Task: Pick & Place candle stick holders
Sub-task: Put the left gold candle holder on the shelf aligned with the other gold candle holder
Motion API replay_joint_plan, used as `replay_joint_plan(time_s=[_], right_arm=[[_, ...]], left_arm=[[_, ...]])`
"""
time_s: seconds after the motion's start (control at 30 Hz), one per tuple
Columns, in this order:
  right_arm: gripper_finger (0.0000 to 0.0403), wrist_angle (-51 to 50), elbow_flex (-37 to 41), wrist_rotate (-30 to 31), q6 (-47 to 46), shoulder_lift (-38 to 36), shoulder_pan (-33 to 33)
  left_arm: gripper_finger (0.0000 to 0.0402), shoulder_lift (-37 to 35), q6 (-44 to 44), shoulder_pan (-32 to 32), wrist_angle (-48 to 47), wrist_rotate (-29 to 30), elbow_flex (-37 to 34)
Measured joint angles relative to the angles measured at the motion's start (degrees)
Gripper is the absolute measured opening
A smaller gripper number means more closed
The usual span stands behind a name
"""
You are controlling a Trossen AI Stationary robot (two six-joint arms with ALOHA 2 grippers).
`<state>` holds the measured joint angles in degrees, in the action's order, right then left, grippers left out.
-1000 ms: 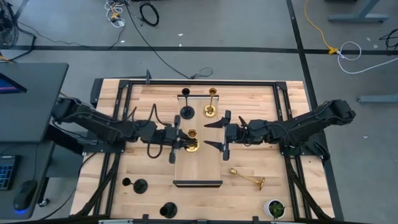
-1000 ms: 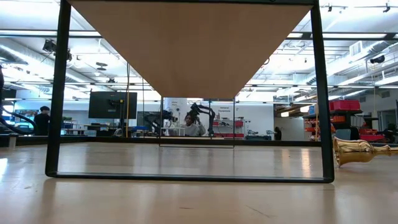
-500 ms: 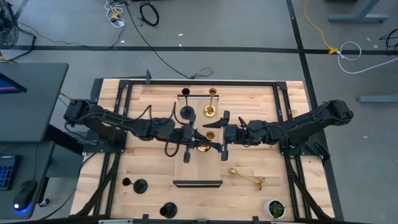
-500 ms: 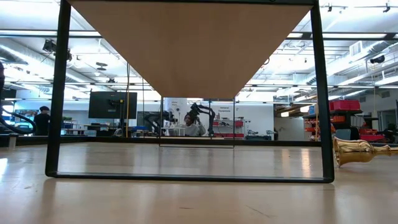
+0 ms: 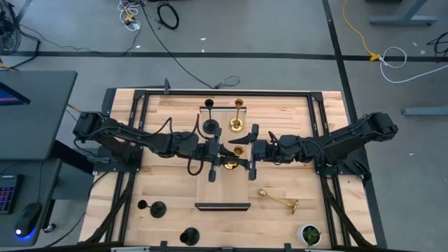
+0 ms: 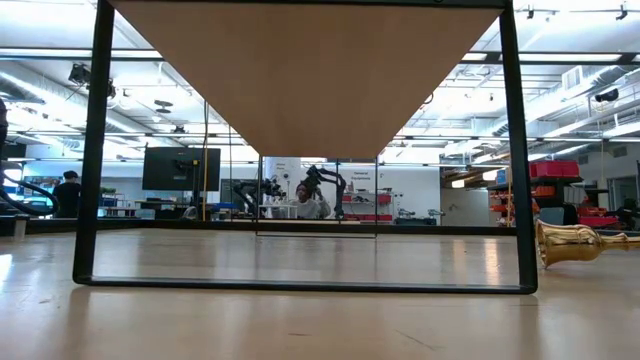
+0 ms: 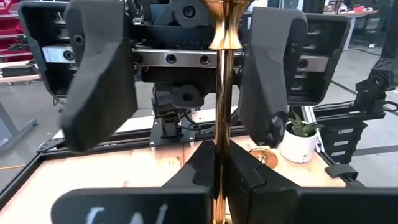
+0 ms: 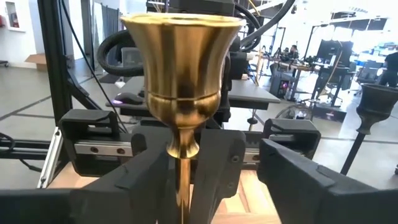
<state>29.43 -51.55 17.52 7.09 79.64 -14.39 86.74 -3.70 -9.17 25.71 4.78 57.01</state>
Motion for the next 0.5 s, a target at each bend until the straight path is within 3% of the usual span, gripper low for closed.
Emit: replay_joint_plan(time_s=[0.27, 0.5], right_arm=[[0.0144, -0.04, 0.00, -0.46, 0.77, 0.00, -0.02], [0.0044, -0.27, 0.00, -0.97, 0.89, 0.00, -0.04]], left_arm=[[0.0036, 0.00, 0.03, 0.00, 0.00, -0.11, -0.02], [0.0023, 0.00, 0.08, 0.04, 0.13, 0.18, -0.02]])
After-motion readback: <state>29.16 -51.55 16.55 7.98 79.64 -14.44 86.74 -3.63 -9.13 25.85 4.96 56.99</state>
